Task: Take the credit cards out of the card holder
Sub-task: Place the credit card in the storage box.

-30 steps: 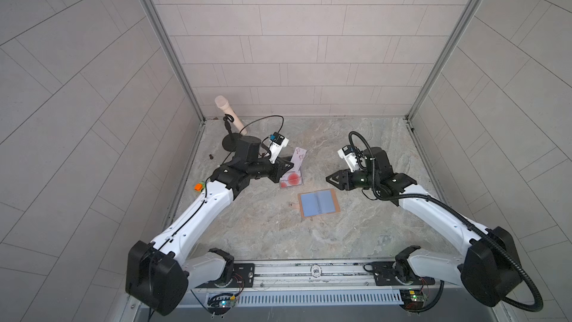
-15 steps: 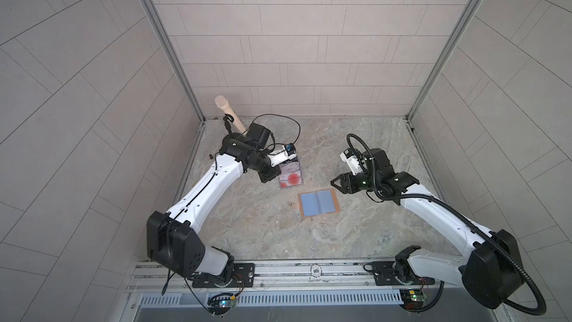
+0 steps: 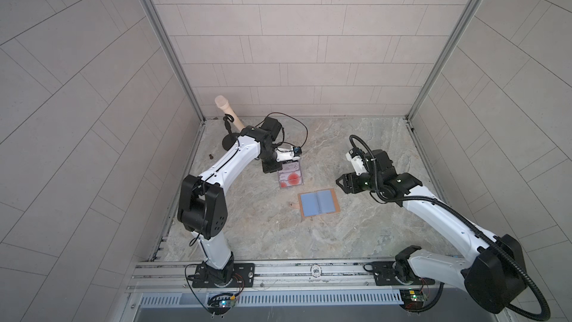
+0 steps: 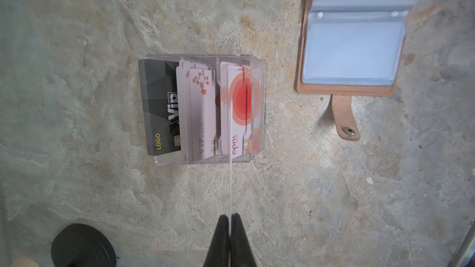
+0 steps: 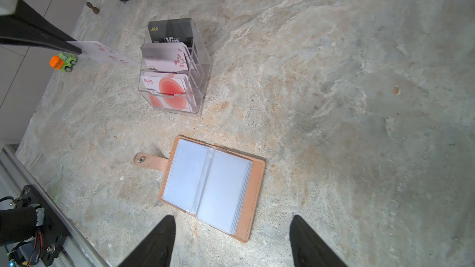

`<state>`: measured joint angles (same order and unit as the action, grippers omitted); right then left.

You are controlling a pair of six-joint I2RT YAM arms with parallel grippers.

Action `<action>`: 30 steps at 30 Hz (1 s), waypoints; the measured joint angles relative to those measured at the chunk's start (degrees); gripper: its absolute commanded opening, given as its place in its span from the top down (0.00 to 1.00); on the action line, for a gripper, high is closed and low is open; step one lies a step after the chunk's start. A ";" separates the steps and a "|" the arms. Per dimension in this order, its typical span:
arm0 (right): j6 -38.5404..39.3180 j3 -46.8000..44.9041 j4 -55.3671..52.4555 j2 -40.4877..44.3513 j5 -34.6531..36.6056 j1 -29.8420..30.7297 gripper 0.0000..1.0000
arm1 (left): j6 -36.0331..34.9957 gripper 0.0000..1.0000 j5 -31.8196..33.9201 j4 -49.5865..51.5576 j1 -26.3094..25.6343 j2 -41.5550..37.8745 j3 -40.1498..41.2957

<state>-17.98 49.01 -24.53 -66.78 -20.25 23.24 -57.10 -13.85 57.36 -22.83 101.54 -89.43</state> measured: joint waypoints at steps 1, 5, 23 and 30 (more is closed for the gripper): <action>0.00 0.00 -0.13 0.00 0.31 0.00 0.26 | -0.42 1.00 0.04 0.02 0.00 0.74 -0.44; 0.00 0.00 -0.26 0.00 1.38 0.00 0.26 | -1.33 1.00 0.07 -0.33 0.00 3.52 -2.73; 0.00 0.00 -1.36 0.28 3.43 0.00 0.25 | -0.11 1.00 0.07 -5.09 0.04 8.50 -3.30; 0.00 0.00 -1.51 1.05 4.20 0.00 0.25 | 0.96 0.97 -0.22 -5.38 0.04 10.60 -3.30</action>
<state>-17.98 49.01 -26.04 -65.73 -16.05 23.24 -56.14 -14.06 51.99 -22.79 112.14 -92.73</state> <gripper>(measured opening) 0.748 0.061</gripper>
